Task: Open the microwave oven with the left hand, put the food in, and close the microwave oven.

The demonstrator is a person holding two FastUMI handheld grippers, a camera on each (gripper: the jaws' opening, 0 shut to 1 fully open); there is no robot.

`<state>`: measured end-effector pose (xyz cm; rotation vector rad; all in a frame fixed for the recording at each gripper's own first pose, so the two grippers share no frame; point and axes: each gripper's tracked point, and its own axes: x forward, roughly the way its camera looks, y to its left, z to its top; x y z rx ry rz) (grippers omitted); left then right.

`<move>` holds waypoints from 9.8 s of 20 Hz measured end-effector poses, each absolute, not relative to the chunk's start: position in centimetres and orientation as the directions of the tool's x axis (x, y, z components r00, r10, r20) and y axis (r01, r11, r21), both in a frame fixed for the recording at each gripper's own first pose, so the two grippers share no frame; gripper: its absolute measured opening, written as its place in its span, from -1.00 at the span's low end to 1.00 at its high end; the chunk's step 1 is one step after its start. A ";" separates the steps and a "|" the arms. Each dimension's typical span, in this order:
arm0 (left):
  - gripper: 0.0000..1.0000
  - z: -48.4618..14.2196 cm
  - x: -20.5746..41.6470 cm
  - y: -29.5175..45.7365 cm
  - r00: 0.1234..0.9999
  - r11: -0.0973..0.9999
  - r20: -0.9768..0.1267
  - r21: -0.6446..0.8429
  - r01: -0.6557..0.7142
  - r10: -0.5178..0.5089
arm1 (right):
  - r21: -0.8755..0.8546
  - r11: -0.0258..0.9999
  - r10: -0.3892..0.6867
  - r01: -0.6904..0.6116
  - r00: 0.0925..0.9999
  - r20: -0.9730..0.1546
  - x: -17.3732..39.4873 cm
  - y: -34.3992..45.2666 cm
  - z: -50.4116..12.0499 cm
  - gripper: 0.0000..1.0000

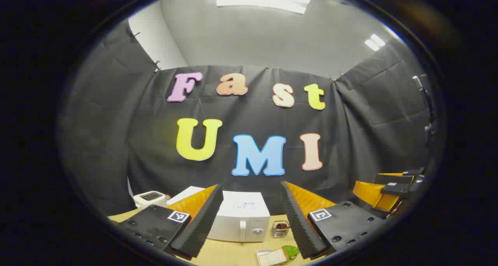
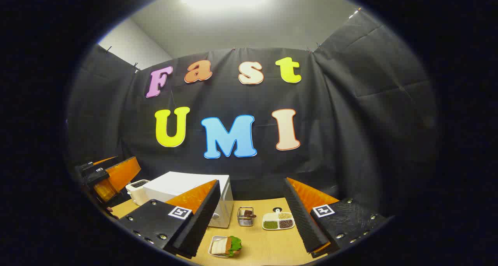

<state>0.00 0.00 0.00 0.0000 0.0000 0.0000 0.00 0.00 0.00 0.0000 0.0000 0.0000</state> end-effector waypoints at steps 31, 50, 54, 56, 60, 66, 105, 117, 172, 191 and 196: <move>0.94 -28.0 12.0 2.1 0.935 0.988 -0.328 0.032 0.153 -0.134 | -0.031 0.991 -0.133 0.134 0.991 0.018 3.1 1.7 -1.5 0.94; -0.74 -37.9 17.8 1.5 0.851 0.994 -0.520 0.033 0.103 -0.071 | -0.030 0.982 -0.187 0.186 0.979 -0.082 6.0 -3.7 -5.4 0.94; -0.87 -37.8 17.2 1.3 0.840 0.992 -0.533 0.012 0.129 -0.103 | -0.036 0.981 -0.195 0.193 0.977 -0.085 5.3 -3.4 -5.5 0.94; -0.91 -37.1 13.6 2.0 0.847 0.982 -0.517 0.058 0.178 -0.123 | -0.034 0.980 -0.200 0.197 0.977 -0.076 4.8 -3.3 -5.3 0.94; -0.88 -36.4 8.0 3.7 0.822 0.975 -0.546 0.037 0.221 -0.165 | -0.011 0.985 -0.172 0.172 0.980 -0.101 4.5 -1.5 -6.3 0.94; -0.88 -35.1 2.0 7.1 0.796 0.977 -0.584 0.025 0.212 -0.158 | -0.014 0.995 -0.098 0.097 0.992 -0.086 3.6 3.1 -5.7 0.94; -0.64 -32.0 -13.3 40.8 0.793 0.990 -0.592 -0.090 0.111 -0.143 | 0.059 0.998 0.037 -0.013 0.897 -0.441 3.5 10.1 -16.6 0.94; 0.29 -13.0 -11.1 31.5 0.963 1.000 -0.269 -0.028 -0.004 -0.003 | 0.156 0.985 0.043 0.080 0.751 -0.659 2.9 4.4 -28.0 0.95; 0.92 0.3 -4.5 36.5 0.995 0.998 -0.074 -0.026 0.061 -0.062 | 0.920 0.380 0.448 0.099 0.850 -0.276 14.4 31.2 -23.3 -0.76; 0.92 -1.8 -5.5 45.3 0.981 0.995 -0.165 0.015 -0.097 0.098 | 0.911 0.291 0.178 0.292 0.919 -0.351 31.2 37.0 -33.8 -0.76; 0.92 -2.3 -5.2 46.2 0.973 0.992 -0.194 0.031 -0.124 0.127 | 0.916 0.222 0.078 0.333 0.931 -0.357 34.5 36.4 -35.8 -0.75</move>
